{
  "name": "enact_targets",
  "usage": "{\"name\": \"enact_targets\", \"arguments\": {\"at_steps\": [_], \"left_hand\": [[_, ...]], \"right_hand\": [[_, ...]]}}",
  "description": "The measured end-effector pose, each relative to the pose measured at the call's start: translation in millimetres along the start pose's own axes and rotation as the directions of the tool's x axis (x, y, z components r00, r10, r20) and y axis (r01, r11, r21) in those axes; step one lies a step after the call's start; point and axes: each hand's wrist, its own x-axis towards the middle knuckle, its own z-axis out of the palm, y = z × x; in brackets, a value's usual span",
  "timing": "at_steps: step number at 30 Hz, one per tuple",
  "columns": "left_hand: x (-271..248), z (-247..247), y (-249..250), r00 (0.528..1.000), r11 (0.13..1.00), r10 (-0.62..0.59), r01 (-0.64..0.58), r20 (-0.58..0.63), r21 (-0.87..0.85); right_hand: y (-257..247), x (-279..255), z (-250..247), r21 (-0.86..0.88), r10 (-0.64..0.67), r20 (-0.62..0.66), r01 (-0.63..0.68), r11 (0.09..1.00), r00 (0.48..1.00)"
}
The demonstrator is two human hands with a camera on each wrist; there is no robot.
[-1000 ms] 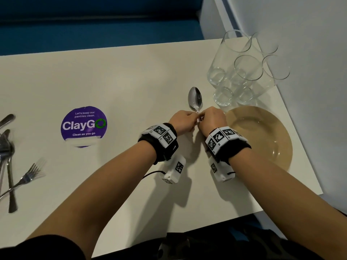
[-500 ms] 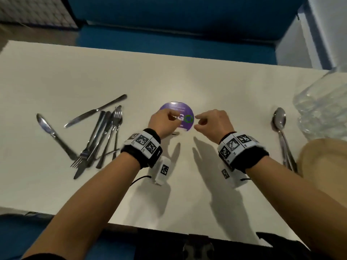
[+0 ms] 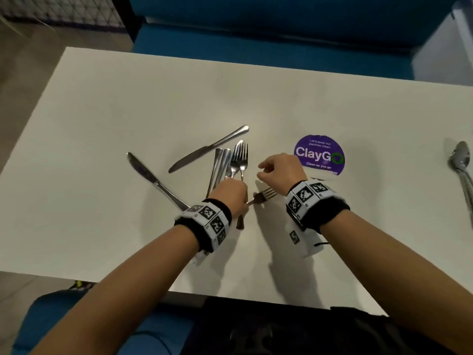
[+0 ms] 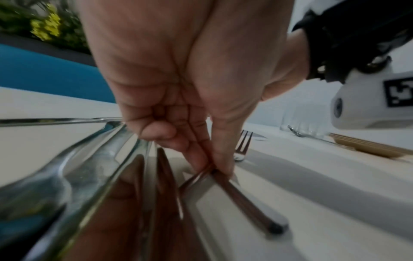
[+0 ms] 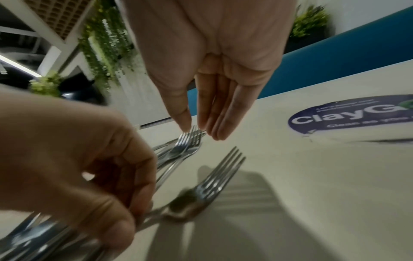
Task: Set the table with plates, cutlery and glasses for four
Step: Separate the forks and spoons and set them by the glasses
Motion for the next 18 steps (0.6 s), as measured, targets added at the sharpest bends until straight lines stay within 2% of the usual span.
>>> {"name": "enact_targets", "arguments": {"at_steps": [5, 8, 10, 12, 15, 18], "left_hand": [[2.3, -9.9, -4.4, 0.998, 1.0, 0.024, -0.023, 0.065, -0.01], [0.2, -21.8, -16.3, 0.998, 0.968, -0.007, 0.022, 0.06, -0.25], [-0.1, -27.4, -25.2, 0.999, 0.882, -0.033, 0.046, 0.036, -0.47], [0.9, -28.9, -33.1, 0.997, 0.763, -0.073, 0.05, -0.009, -0.645], [2.4, -31.4, -42.5, 0.982, 0.68, -0.137, -0.001, -0.129, -0.734], [0.6, -31.7, -49.1, 0.961, 0.631, -0.195, -0.032, -0.198, -0.775]], "right_hand": [[2.9, -0.3, -13.8, 0.1, 0.126, -0.2, -0.108, 0.989, 0.972], [14.4, 5.8, -17.9, 0.225, 0.274, -0.232, -0.223, 0.948, 0.933], [19.9, 7.2, -12.8, 0.25, 0.321, -0.166, -0.275, 0.928, 0.932], [16.9, 2.5, -0.3, 0.208, 0.304, -0.05, -0.288, 0.935, 0.951], [-3.6, -5.9, 20.9, 0.048, 0.214, 0.089, -0.219, 0.975, 0.973], [-21.4, -1.7, 39.4, -0.076, 0.193, 0.132, -0.185, 0.98, 0.972]]}}
